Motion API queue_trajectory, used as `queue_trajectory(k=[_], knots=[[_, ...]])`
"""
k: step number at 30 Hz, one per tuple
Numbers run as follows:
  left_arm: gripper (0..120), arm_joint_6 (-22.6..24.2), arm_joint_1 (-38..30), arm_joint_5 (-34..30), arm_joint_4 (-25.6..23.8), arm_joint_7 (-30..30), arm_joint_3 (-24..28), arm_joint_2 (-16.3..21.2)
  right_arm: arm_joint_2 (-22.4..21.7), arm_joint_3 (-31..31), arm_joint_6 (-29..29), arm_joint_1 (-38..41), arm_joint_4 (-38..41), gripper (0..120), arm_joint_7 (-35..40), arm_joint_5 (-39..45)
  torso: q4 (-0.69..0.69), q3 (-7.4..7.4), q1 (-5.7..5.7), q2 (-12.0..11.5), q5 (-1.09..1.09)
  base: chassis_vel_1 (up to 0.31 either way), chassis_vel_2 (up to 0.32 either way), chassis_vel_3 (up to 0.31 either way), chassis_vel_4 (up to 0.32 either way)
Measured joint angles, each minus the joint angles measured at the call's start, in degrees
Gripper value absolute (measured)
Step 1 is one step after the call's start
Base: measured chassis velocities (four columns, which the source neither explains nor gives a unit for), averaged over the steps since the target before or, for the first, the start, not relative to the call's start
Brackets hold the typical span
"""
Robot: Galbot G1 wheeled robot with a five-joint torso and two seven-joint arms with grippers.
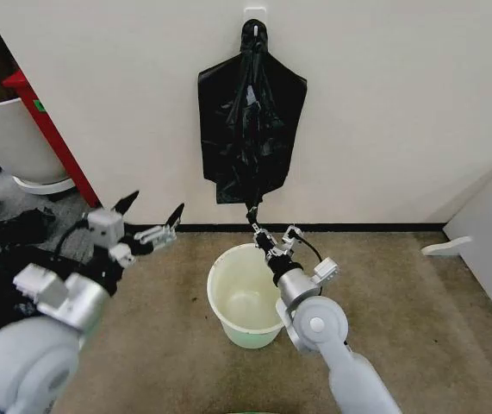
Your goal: Place the garbage bag over the trash bin.
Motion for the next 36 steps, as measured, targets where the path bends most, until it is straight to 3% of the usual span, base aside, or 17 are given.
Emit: queue_trajectory(k=[3, 7, 8, 13, 17, 21, 30, 36], knots=[[100, 3.2, -10.4, -5.3, 1.9, -2.6, 4.4, 3.0, -0.1, -1.9, -0.1, 0.9, -0.8, 0, -0.4, -1.9, 0.03, 0.00, 0.00, 0.0, 0.03, 0.000, 0.000, 0.000, 0.000], [100, 5.1, -23.2, -8.1, 5.3, -5.4, 14.0, 3.2, -0.1, -3.0, -0.1, 1.3, -1.1, 0, -0.4, -3.7, -0.01, 0.00, 0.00, 0.0, 0.04, 0.000, 0.000, 0.000, 0.000], [100, 5.1, -23.2, -8.1, 5.3, -5.4, 14.0, 3.2, -0.1, -3.0, -0.1, 1.3, -1.1, 0, -0.4, -3.7, -0.01, 0.00, 0.00, 0.0, 0.04, 0.000, 0.000, 0.000, 0.000], [100, 8.1, -36.3, -10.8, 10.8, -10.6, 23.8, 0.9, -0.7, -3.9, -0.1, 2.0, -1.4, 0, -0.4, -4.4, 0.01, 0.00, 0.00, 0.0, 0.02, 0.000, 0.000, 0.000, 0.000], [100, 8.5, -40.7, -11.2, 13.3, -11.9, 27.6, -0.3, -1.0, -3.9, -0.1, 2.3, -1.5, 0, -0.4, -4.5, 0.01, 0.00, 0.00, 0.0, 0.02, 0.000, 0.000, 0.000, 0.000], [100, 10.1, -49.5, -13.7, 17.6, -15.3, 36.0, -3.8, -1.2, -3.7, -0.1, 2.6, -1.5, 0, -0.4, -4.9, 0.01, 0.00, 0.00, 0.0, 0.04, 0.000, 0.000, 0.000, 0.000], [100, 15.4, -57.1, -14.8, 20.8, -21.7, 40.6, -9.2, -1.0, -3.2, -0.1, 2.1, -1.0, 0, -0.5, -5.6, 0.01, -0.01, 0.00, 0.0, 0.03, 0.000, 0.000, 0.000, 0.000], [100, 16.3, -58.9, -13.3, 23.4, -23.0, 41.5, -11.2, -1.0, -3.1, 0.0, 1.8, -0.7, 0, -0.7, -5.6, 0.01, 0.00, 0.00, 0.0, 0.02, 0.000, 0.000, 0.000, 0.000]])
